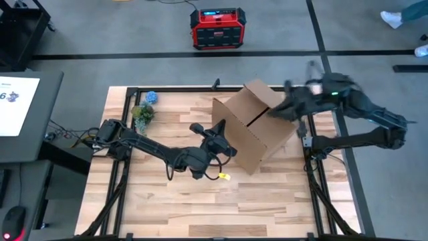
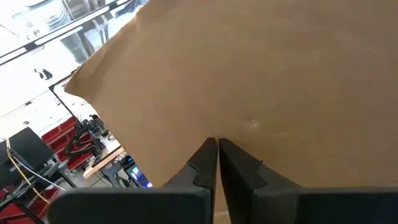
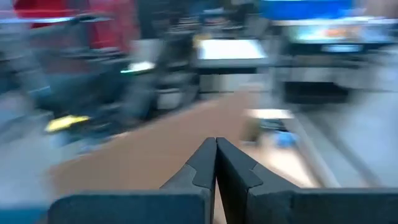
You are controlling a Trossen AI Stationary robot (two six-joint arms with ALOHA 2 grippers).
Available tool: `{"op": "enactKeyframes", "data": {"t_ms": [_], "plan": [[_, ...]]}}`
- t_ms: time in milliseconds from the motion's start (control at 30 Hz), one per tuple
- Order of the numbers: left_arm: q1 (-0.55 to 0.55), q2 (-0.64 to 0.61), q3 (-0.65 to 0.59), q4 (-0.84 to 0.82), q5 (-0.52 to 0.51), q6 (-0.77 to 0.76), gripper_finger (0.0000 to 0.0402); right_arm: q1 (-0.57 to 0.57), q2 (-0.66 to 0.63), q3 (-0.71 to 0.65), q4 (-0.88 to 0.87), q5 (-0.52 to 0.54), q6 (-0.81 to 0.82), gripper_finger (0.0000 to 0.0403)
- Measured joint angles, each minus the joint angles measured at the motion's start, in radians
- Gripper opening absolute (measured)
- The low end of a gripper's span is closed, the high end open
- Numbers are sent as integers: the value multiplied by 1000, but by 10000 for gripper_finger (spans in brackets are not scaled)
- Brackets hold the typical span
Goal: Wrap mug
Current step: Close the cardboard box
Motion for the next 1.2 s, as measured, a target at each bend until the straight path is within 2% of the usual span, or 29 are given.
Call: {"op": "enactKeyframes", "data": {"t_ms": [100, 167, 300, 433, 667, 867, 1033, 1200], "plan": [[2, 0, 0, 4, 26, -2, 0, -52, -22, 10, -89, 179, 39, 0], [7, 0, 0, 23, 75, -8, 0, -113, -14, 7, -204, 239, 48, 0], [38, 0, 0, 7, 156, -64, 0, -234, 42, -13, -365, 210, 49, 0], [82, 0, 1, -166, 200, -214, 0, -268, 55, -78, -364, 116, 75, 0], [147, -31, 5, -386, 362, -411, 0, -183, 63, -185, -291, 116, 145, 0], [215, -141, 5, -683, 524, -549, 0, -82, 67, -219, -192, 116, 198, 0], [320, -227, 5, -879, 761, -612, 0, -32, 57, -210, -157, 108, 146, 0], [382, -246, 5, -953, 856, -608, 0, 3, 18, -198, -55, 82, 44, 0]]}}
